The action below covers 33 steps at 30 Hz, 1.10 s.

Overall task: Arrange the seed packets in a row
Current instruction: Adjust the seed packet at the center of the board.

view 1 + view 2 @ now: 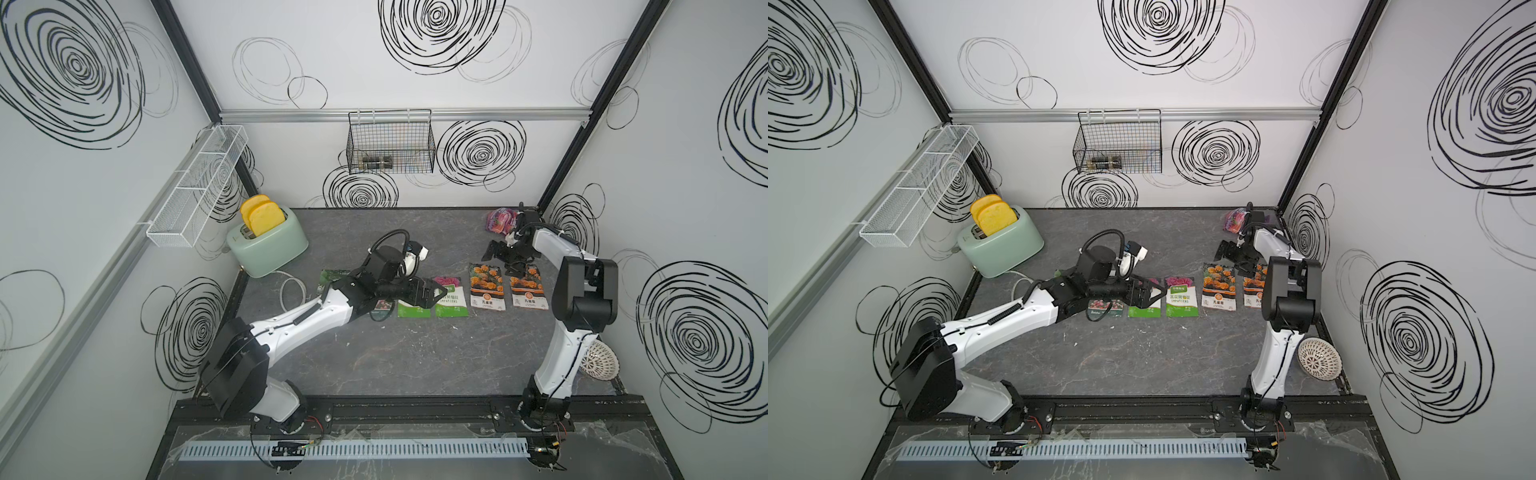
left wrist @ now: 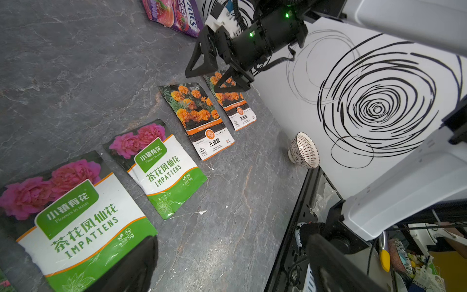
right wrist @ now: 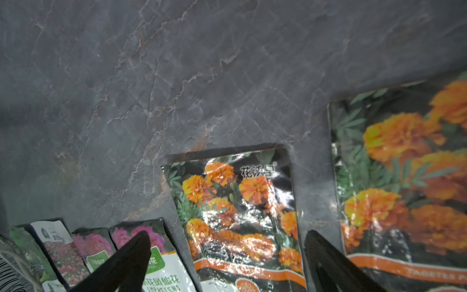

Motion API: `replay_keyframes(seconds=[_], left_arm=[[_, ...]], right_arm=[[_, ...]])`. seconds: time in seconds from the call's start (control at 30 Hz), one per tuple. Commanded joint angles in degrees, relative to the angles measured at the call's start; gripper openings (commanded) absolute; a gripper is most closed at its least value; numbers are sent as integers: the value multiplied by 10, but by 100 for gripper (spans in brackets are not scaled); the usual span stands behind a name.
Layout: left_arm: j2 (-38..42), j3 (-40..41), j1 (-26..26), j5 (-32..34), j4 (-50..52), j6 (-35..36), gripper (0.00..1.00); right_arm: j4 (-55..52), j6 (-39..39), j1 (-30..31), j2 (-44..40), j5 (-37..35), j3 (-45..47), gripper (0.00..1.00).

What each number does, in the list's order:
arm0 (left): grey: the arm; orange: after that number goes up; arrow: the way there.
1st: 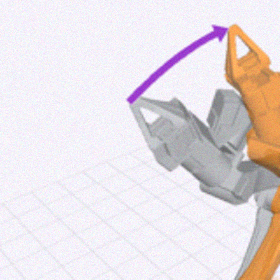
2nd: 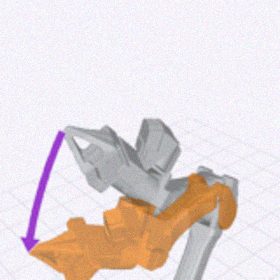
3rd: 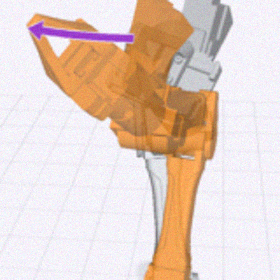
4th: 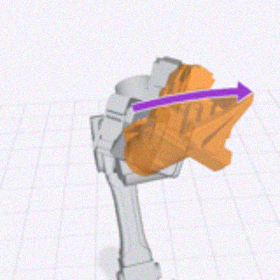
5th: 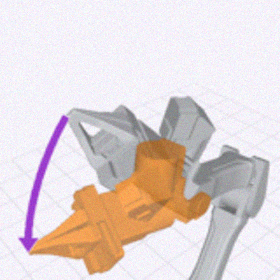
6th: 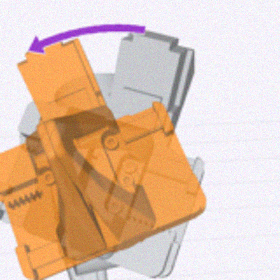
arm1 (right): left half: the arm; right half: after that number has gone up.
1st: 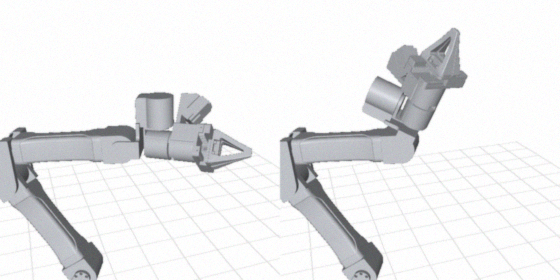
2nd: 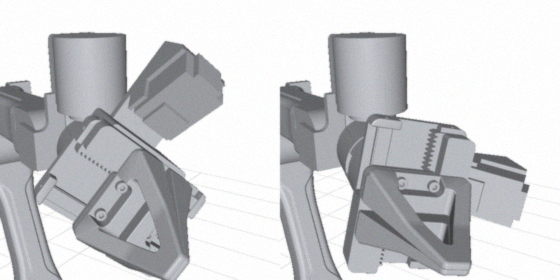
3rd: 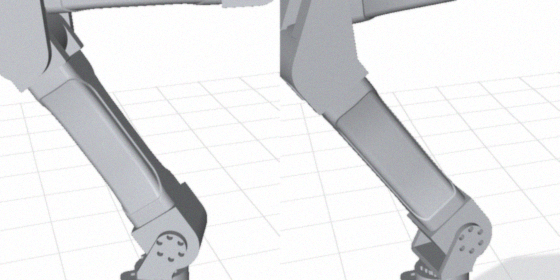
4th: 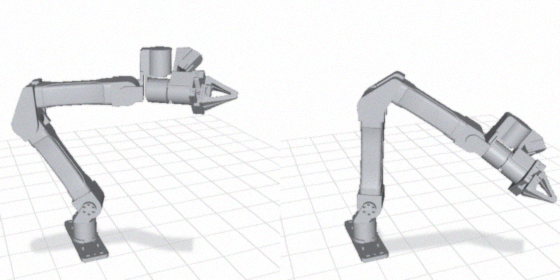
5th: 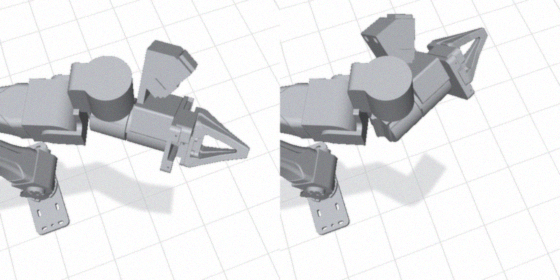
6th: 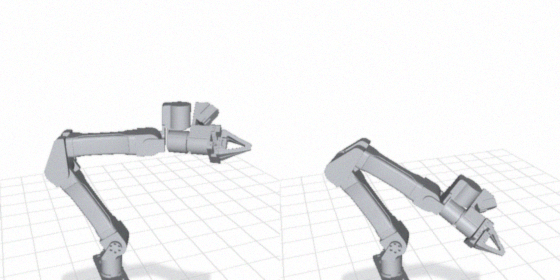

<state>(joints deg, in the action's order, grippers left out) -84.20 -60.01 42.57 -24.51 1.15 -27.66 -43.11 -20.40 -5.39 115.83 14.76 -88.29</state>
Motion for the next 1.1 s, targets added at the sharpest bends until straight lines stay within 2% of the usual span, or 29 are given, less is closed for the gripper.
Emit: replay_keyframes(seconds=[0.0,0.3,0.77,1.07], left_arm=[[4,2,-6,-11,-24,1,96],[-4,-7,-7,-13,-13,5,96],[-23,-22,-7,-13,-18,3,97],[-30,-25,-6,-13,-19,3,96]], right_arm=[[-10,17,-3,25,-13,-31,97],[-7,21,1,77,-15,-72,97],[-2,24,25,85,-15,-73,97],[-7,25,-9,56,-13,-98,97]])
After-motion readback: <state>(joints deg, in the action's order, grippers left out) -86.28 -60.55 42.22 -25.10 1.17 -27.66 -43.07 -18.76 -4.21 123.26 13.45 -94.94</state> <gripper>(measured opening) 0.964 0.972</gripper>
